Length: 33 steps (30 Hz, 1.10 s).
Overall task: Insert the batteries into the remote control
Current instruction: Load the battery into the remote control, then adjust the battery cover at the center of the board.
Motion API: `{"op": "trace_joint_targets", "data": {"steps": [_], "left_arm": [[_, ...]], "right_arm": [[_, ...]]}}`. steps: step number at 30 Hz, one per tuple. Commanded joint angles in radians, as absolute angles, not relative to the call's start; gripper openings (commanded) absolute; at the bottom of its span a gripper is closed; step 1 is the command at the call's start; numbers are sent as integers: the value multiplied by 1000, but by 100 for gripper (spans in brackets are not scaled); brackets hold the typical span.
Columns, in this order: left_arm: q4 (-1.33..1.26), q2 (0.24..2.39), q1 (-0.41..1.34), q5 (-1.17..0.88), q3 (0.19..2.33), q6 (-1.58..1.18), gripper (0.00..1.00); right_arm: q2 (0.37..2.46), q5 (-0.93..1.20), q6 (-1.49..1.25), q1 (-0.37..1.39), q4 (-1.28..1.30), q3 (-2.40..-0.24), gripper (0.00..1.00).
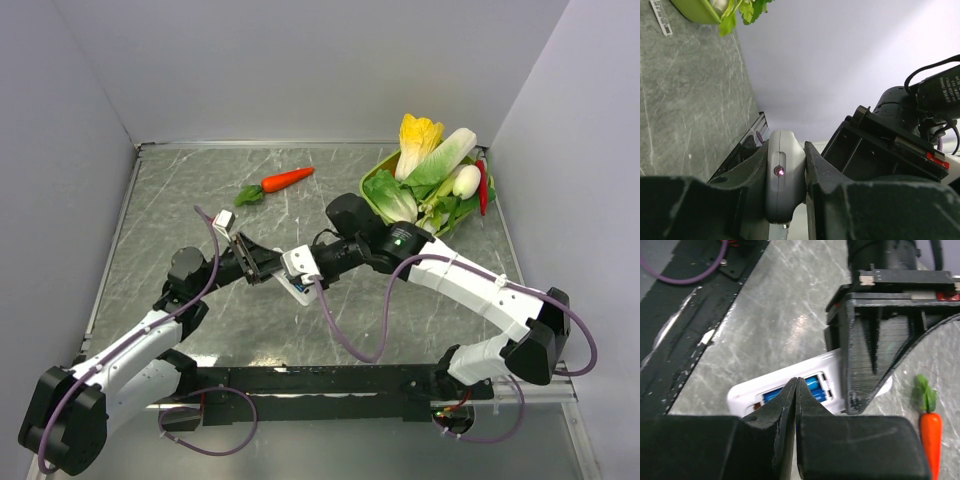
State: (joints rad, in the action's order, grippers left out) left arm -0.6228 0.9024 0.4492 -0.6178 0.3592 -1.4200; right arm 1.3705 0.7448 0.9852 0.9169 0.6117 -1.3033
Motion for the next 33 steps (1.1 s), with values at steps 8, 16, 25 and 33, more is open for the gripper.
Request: {"op": "trace_joint_targets", "data": {"steps": [8,16,25,33], "left_arm": [[-366,804,456,-530,477,-1198,1],[-183,825,436,-351,465,-997,1],[-229,811,399,-362,393,-1015,1],[-256,798,390,-397,371,-1023,1]], "right_arm": [[1410,686,775,930,586,-1344,10],[1293,427,347,844,431,-1304,68],[1346,98,16,589,506,-1138,73],[1577,-32,-95,465,561,-1186,73]]}}
